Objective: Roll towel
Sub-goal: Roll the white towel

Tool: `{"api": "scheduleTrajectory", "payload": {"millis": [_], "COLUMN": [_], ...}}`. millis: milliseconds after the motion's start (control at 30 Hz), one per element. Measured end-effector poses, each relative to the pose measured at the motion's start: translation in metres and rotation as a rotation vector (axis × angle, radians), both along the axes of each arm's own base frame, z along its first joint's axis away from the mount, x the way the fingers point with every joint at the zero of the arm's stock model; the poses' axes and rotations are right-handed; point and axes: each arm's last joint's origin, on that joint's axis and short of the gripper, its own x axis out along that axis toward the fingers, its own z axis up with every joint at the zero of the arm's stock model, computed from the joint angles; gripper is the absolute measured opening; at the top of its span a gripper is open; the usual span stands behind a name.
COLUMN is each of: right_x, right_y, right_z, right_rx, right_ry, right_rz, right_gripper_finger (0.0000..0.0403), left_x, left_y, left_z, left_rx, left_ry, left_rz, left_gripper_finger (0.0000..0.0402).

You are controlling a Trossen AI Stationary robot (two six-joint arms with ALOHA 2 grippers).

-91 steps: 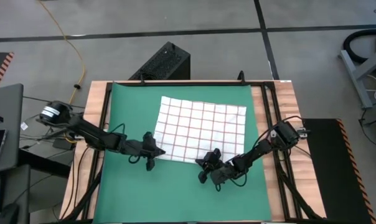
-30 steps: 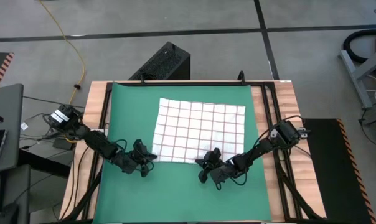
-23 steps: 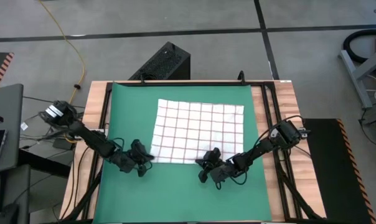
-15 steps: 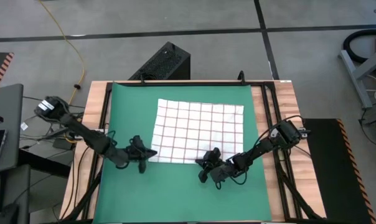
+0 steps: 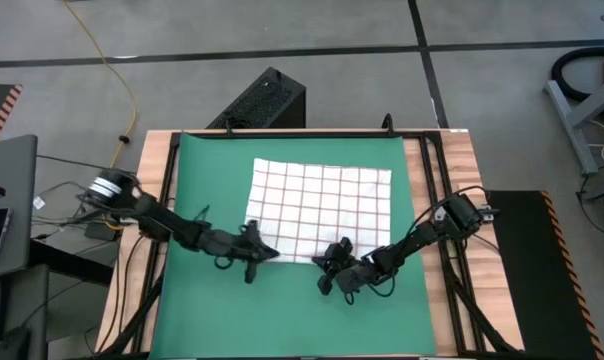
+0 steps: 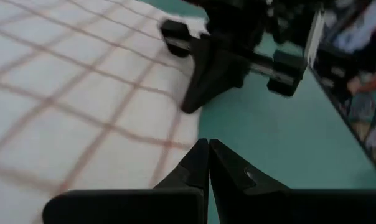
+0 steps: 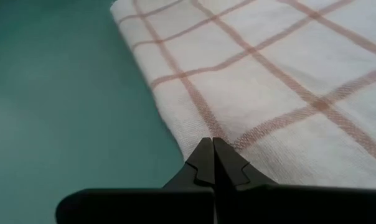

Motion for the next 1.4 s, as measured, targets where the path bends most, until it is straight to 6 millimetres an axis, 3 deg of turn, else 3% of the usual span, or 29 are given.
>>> {"api": "scheduleTrajectory", "payload": {"millis": [167,533,833,933,1000,1200,1400], "right_x": [0.007,0.002,-0.006,-0.021,-0.041,-0.102,-0.132], "right_y": [0.004,0.015,0.007,0.012,0.023,0.051,0.056], "right_z": [0.007,0.013,0.061,0.079,0.079,0.05,0.025], "right_rx": [-0.003,0.006,-0.107,-0.069,-0.061,0.027,0.046], "right_ry": [-0.019,-0.035,-0.035,-0.033,-0.027,-0.01,0.024], "right_rz": [0.025,0.034,0.083,0.031,-0.041,-0.247,-0.351], "right_gripper_finger": [0.0009,0.0009,0.0034,0.0026,0.0011,0.0015,0.0009], "left_x": [0.024,0.026,0.023,0.022,0.021,0.02,0.02], "left_y": [-0.001,0.011,0.011,0.011,0.012,0.012,0.013], "left_z": [-0.012,-0.031,-0.038,-0.04,-0.042,-0.043,-0.044], "left_rx": [-0.04,-0.012,0.009,0.018,0.025,0.044,0.012], "left_ry": [0.009,0.109,0.19,0.215,0.242,0.258,0.262], "left_rz": [-0.091,-0.05,-0.05,-0.05,-0.049,-0.06,0.005], "left_gripper_finger": [0.0,0.0,0.0,0.0,0.0,0.0,0.0]}}
